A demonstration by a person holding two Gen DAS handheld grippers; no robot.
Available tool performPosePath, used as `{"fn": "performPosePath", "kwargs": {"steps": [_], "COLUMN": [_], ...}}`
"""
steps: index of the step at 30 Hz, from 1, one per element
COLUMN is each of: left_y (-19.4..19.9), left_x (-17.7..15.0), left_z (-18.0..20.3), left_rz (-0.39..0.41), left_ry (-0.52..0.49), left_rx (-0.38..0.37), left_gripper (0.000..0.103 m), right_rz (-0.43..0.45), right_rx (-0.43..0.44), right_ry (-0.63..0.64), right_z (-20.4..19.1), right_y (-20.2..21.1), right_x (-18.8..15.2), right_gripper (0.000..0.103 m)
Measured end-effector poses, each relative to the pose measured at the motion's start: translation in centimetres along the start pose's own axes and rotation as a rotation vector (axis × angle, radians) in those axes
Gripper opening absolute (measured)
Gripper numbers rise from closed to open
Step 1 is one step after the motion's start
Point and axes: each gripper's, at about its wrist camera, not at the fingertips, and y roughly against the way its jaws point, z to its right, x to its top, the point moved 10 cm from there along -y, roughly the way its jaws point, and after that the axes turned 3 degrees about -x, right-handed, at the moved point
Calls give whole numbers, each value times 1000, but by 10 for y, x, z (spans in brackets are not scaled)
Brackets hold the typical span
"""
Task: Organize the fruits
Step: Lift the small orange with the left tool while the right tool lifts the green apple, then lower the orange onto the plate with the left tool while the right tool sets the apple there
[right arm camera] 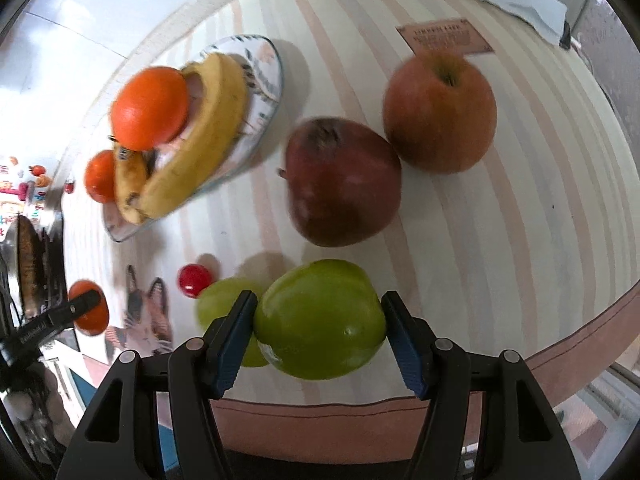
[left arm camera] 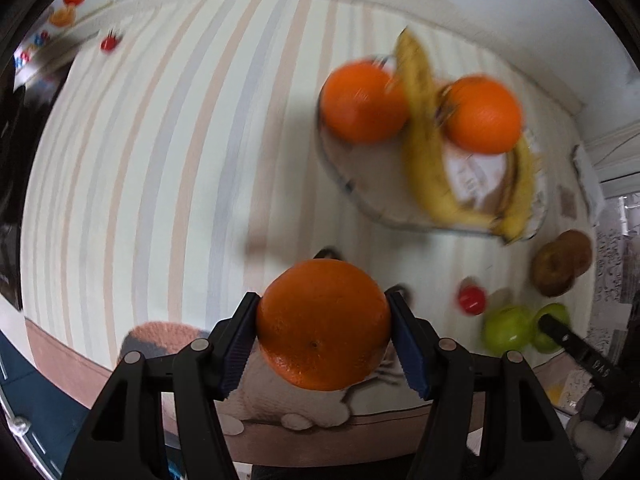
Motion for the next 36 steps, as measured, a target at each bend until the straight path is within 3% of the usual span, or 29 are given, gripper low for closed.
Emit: {"fn": "performPosePath", "kwargs": {"steps": [5,10,20,24,36], "left_y": [20,18,-21,-29,-50], "left_x": [32,67,80,78,75], "left_z": [26,39,38,36,37], "left_rz": [52,68,8,-15,-60], "left_ry": [-42,-83,-126,-116,-110], "left_rx": [-26,-13,43,40,48], "left_gripper": [61,61,61,61,62], "right_rz": [57,118,131,126,52], "right_rx": [64,103,64,59,-1], "right_ry": [19,37,89,176,375], "right_z": [-24,-46,-67,-93,-139], "right_y": [32,54,20,-1,-37], "right_x": [19,60,141,147,123], "right_gripper": [66,66,66,66,67]}}
